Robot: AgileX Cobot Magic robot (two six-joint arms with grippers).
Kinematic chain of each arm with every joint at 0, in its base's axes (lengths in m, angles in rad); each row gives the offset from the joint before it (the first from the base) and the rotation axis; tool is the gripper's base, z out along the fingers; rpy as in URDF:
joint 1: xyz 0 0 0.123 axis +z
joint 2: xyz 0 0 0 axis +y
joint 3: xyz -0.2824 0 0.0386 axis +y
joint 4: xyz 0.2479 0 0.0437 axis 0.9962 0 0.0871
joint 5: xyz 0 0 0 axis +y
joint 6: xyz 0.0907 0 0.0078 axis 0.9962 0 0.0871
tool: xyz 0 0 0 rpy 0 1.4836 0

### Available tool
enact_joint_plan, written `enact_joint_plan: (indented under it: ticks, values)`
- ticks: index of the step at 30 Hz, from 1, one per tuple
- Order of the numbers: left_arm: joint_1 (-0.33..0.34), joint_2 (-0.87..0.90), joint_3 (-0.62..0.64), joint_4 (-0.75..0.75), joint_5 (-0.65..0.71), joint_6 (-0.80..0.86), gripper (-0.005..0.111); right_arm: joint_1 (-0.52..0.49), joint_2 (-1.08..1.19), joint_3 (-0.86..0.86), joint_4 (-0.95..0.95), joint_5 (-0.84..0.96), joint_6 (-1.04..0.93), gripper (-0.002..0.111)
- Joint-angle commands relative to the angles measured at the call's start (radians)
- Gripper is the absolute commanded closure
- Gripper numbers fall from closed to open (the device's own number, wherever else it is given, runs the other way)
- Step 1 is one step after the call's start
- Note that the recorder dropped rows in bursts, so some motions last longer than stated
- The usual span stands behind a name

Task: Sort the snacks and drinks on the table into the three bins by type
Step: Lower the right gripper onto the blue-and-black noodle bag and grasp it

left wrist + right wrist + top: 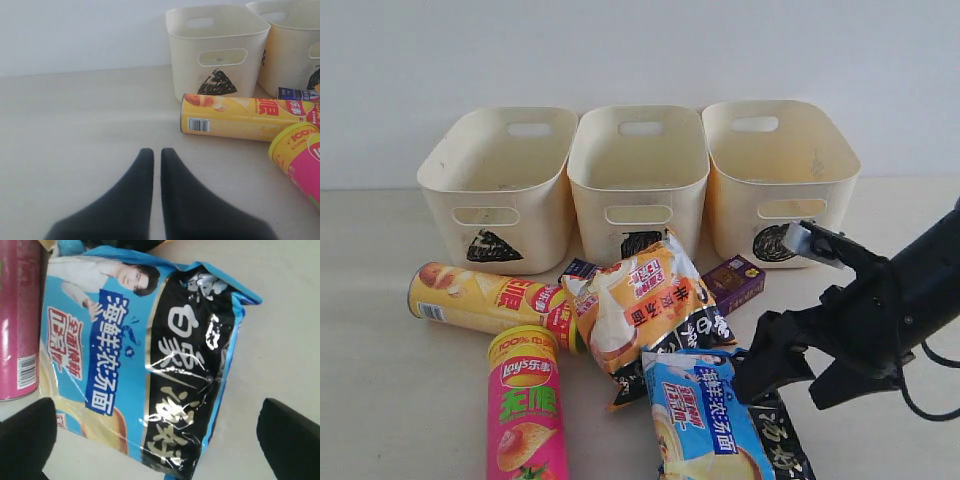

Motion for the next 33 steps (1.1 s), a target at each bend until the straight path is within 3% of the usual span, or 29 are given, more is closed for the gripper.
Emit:
enact_joint_plan:
  ticks: [1, 13, 25, 33]
  values:
    - [0.001, -0.004, -0.004, -0.003, -0.013, -0.006, 0.102, -0.002, 0.009, -0.071, -0.010, 0.067, 0.002, 0.006]
    - [0.001, -0.004, -0.004, -0.003, -0.013, -0.006, 0.102, -0.068, 0.080, -0.126, -0.055, 0.145, -0.006, 0.006]
    - [0.001, -0.004, -0.004, -0.003, -0.013, -0.006, 0.102, -0.063, 0.210, -0.122, 0.016, 0.163, -0.044, 0.006]
    - [0.001, -0.004, -0.004, -0.003, -0.013, -0.006, 0.102, -0.010, 0.243, -0.100, 0.044, 0.075, -0.085, 0.006]
